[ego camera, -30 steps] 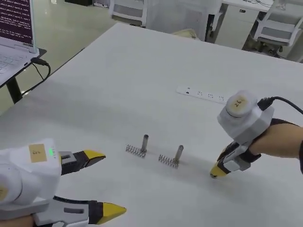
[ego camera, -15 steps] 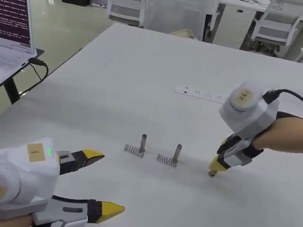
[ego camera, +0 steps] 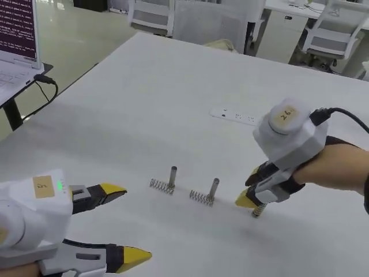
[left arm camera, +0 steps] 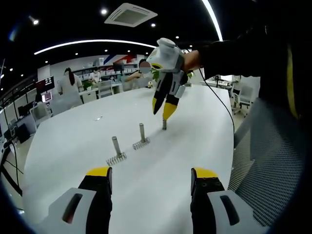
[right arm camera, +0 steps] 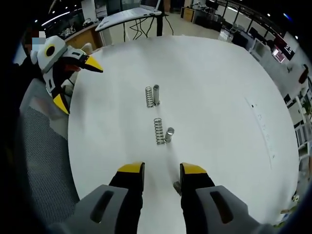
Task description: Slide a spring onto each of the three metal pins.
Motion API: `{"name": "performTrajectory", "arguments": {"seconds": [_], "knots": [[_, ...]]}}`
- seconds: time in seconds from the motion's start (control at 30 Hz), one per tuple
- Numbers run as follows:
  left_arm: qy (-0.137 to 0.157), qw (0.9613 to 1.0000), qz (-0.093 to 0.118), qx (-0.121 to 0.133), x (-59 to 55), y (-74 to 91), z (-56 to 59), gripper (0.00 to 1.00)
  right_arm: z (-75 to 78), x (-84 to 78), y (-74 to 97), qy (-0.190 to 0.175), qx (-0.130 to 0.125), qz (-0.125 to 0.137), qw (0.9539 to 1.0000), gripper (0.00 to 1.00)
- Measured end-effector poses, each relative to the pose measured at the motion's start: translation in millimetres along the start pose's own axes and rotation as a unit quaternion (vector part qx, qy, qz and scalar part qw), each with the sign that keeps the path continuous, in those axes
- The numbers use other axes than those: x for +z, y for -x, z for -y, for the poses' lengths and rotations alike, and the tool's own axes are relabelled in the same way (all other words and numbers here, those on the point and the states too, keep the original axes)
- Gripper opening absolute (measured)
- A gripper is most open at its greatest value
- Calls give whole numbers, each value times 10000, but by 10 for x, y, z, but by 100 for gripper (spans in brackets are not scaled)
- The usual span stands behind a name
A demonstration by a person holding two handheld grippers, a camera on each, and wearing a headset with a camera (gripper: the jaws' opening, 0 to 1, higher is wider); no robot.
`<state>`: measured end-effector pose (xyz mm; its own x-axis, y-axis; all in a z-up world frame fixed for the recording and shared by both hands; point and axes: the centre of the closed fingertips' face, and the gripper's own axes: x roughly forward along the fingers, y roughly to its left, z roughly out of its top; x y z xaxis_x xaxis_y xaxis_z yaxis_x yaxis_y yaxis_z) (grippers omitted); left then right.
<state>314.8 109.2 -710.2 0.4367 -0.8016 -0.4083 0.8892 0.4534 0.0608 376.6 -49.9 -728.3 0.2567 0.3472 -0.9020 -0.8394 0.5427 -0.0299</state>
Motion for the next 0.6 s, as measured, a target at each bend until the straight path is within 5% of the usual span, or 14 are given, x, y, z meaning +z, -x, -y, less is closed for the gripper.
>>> {"name": "performTrajectory", "arguments": {"seconds": [0.6], "knots": [[15, 10000, 3, -27, -1, -7, 4, 60, -102, 166, -399, -705, -107, 534, 9960, 23]]}}
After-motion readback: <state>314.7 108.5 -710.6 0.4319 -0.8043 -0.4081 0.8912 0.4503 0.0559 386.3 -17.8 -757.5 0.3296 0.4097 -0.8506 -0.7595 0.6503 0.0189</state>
